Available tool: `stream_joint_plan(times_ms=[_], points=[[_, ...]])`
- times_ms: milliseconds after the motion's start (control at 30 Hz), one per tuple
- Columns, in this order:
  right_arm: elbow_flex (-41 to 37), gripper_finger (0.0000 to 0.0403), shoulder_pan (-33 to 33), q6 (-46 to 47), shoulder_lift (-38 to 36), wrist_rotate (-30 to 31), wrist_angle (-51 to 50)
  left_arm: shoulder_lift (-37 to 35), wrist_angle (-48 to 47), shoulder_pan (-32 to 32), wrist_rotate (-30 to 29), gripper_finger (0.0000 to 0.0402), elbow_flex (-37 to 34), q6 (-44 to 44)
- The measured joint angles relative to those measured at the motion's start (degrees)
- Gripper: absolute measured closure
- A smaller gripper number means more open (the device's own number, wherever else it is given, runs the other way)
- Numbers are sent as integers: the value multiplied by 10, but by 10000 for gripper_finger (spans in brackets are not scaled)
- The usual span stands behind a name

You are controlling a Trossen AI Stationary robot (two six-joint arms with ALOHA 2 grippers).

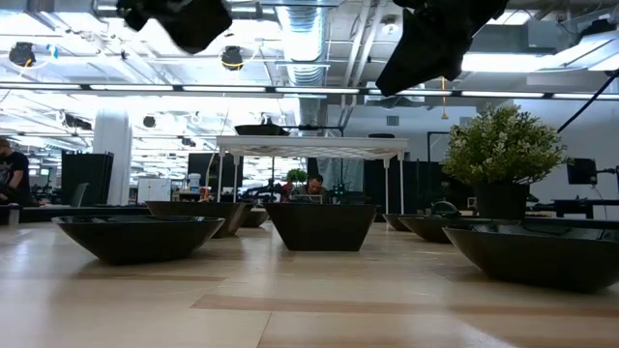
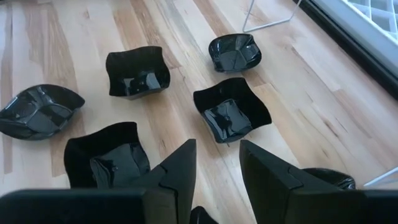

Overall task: Pick & Place Mini shaped plates
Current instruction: Stack the distorted square plate on top of the distorted square plate on the shelf

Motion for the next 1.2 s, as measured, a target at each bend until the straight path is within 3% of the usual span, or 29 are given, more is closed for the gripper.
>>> stream_joint_plan(times_ms=[267,467,733,867,1200], points=[[0,285,-42,-88,0,0,22,12,-3,183,104,392,71,147],[11,285,-109,-189,0,2,35,45,-4,343,132,392,119,265],[28,285,-205,-239,0,1,35,137,-3,522,170,391,163,377],[28,285,-234,-229,0,0,34,184,-4,546,170,391,163,408],[28,285,-244,-239,0,-1,33,243,17,530,173,391,163,546]])
